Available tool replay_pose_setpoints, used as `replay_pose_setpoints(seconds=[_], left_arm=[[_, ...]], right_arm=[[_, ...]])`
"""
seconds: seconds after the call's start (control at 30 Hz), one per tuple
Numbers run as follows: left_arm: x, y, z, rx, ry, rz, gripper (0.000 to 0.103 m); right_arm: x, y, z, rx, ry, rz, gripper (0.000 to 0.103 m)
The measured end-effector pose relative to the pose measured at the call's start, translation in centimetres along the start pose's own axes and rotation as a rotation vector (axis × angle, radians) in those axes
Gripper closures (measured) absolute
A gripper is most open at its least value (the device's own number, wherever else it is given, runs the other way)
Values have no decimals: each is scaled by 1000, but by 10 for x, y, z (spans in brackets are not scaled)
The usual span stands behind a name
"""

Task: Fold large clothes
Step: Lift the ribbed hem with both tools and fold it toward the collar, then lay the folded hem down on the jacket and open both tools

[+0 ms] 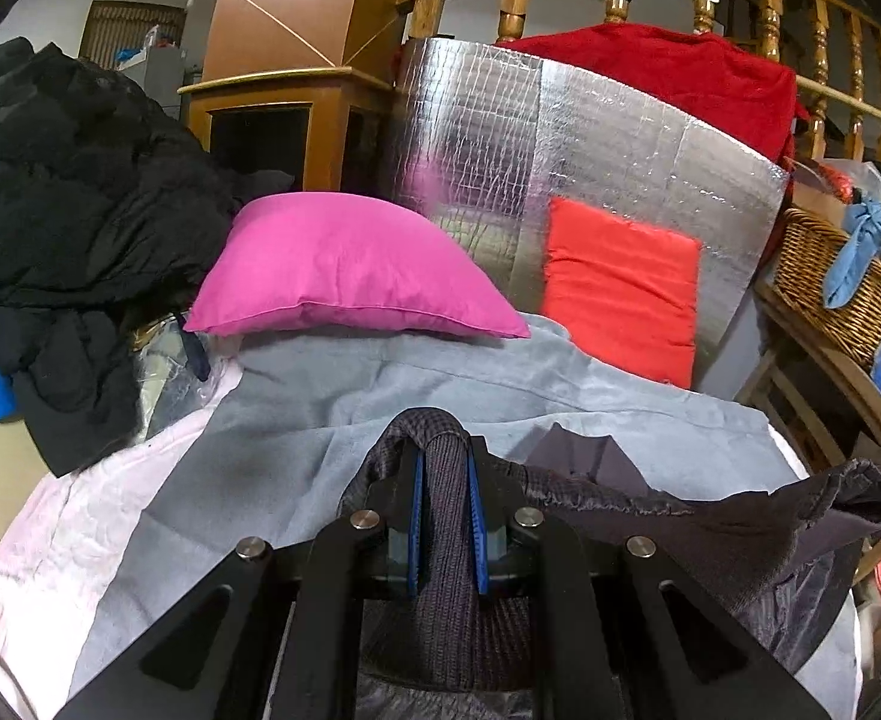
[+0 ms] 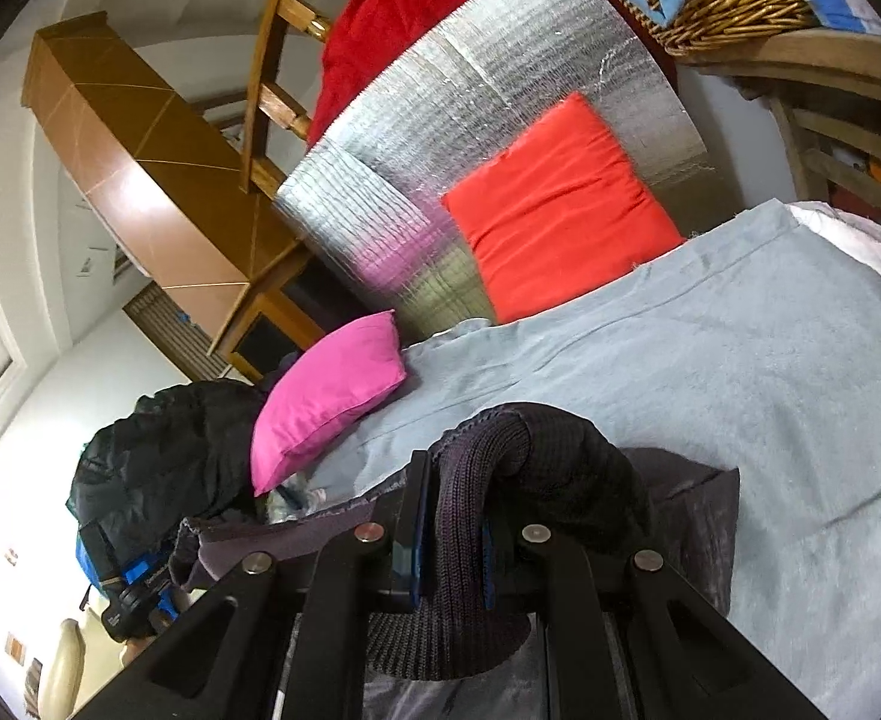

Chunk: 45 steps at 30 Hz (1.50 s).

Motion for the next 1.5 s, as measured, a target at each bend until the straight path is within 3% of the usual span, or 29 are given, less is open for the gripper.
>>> replay_pose_setpoints(seconds=[0.37,0.53,0.87,1.5], left_arm=[[-11,63,-7,-21,-20,-54,89],[-10,103,-15,-65,-20,-100,89],[2,171,-21,-123,-12,-197,89],[15,238,-24,-191,23,-306,87]], right_arm=[[-33,58,27,69,-3,-43,89],[-44,93,43,96,5,-79,89],[-49,158,91,160,56,-161,90],[-38,206,142,238,147,-230,90]])
Point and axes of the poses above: each gripper's, at about its wrist camera, not at the fingertips, and y roughly the way its jaws point, z to its right, x to its underside, the point moved 9 cm from there along y, roughly the way its jaws point, and after that the axes turned 11 degrees about -z, right-handed, at the moved point
